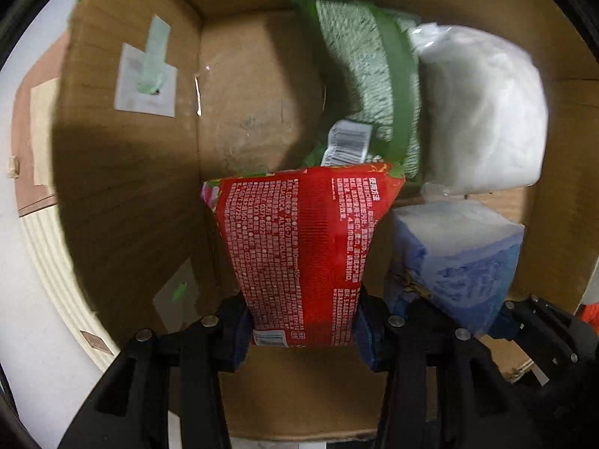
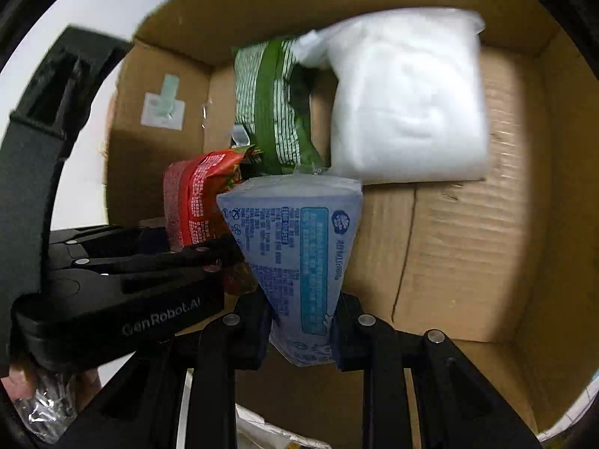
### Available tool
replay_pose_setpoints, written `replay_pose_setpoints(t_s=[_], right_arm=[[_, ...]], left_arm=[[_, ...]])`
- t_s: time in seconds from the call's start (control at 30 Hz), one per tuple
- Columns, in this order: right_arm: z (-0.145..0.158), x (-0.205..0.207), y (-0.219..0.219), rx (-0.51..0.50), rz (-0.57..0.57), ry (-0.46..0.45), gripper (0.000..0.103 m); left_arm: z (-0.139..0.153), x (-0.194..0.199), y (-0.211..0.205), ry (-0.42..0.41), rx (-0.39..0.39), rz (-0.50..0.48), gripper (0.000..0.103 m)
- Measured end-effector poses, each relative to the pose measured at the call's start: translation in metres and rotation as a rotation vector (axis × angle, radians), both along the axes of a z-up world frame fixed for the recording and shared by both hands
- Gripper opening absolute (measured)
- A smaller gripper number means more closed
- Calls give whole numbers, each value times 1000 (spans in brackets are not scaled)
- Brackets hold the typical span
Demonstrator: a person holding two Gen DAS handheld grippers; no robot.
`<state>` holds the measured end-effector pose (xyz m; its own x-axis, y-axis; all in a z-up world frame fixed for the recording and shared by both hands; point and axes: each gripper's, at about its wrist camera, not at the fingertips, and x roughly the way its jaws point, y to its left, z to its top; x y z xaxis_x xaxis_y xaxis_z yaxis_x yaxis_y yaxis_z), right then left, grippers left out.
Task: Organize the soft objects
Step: 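Lower both packs into the box beside the green packet and release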
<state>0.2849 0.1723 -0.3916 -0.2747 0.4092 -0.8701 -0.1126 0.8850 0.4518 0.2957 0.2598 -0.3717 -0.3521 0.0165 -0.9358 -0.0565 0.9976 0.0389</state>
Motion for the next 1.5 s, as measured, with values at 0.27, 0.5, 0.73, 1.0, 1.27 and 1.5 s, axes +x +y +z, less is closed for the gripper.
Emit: replay_pose_setpoints(t_s=[0.27,0.5,0.73,1.0,1.27,1.5], right_arm=[[-12,3,17,-65,32,28,46],[2,21,0,-128,66,-6,92],[53,9,-33,-173,69,-131,103],[97,-24,-63,-237,1,-305,103],[165,-58,-91,-255,-30,-452,103],[203,-85,-105,-228,-44,-515,103]], left_arm=[[-3,-5,-3,45,-43,26,43],[32,-6,-5,-38,-106,68,81],[89,-28,-18,-209,-89,55,98],[158,-65,-23,-447,-36,70,101],[210,-102,-43,-599,30,45,101],[240,-125,-54,-671,49,38,102]])
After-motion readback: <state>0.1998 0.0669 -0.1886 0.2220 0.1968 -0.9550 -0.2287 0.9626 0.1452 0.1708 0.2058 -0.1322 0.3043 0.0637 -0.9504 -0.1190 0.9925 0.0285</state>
